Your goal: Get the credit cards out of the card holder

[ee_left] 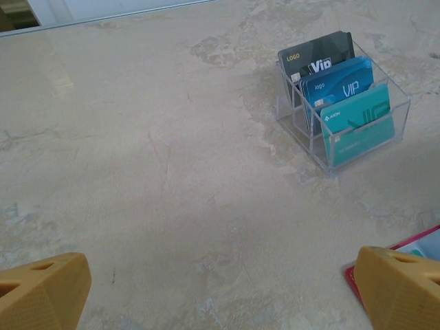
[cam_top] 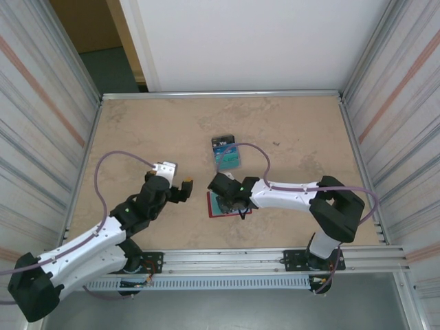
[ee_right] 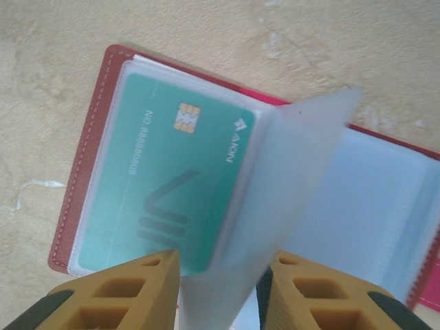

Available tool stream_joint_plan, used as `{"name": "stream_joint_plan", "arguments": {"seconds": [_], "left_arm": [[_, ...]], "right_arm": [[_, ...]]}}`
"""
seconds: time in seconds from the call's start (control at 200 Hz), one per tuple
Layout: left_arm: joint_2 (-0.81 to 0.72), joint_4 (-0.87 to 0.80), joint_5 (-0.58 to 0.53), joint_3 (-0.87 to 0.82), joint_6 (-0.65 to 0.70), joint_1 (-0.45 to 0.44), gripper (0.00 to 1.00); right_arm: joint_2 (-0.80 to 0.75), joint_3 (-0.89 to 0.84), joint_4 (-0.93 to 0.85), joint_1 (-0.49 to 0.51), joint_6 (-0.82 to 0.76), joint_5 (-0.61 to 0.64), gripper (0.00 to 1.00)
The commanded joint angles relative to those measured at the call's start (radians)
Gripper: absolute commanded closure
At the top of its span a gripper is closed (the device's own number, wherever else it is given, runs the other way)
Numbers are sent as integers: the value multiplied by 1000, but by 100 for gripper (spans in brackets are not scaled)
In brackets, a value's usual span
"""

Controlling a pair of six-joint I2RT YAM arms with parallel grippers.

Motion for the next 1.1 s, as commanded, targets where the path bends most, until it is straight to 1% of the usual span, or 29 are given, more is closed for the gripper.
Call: {"name": "stream_joint_plan", "arguments": {"seconds": [0.0,0.2,0.341,0.476,0.717,0.842,0.997,1.097], "left_arm": [[35,40,-39,42,47,-18,1],[152,70,-16,78,112,-56,1],[275,107,-6,111,171,-94,1],[388,148,10,142,200,-117,1],[537,200,71,187,202,-133,1],[592,206,80,214,206,-157,1],[644,180,38,228,174,-194,1],[654,149,12,223,113,-207,1]], "right_arm": [[-43,-25,-27,-16,19,38,65],[-70,-59,-23,-38,31,46,65],[-88,-86,-12,-57,35,41,65],[-103,-111,-3,-82,36,26,65],[-134,-147,10,-122,30,1,66],[-155,-153,10,-131,28,-4,65],[-187,-157,-9,-141,29,17,63],[-223,-165,-30,-156,36,29,63]]}}
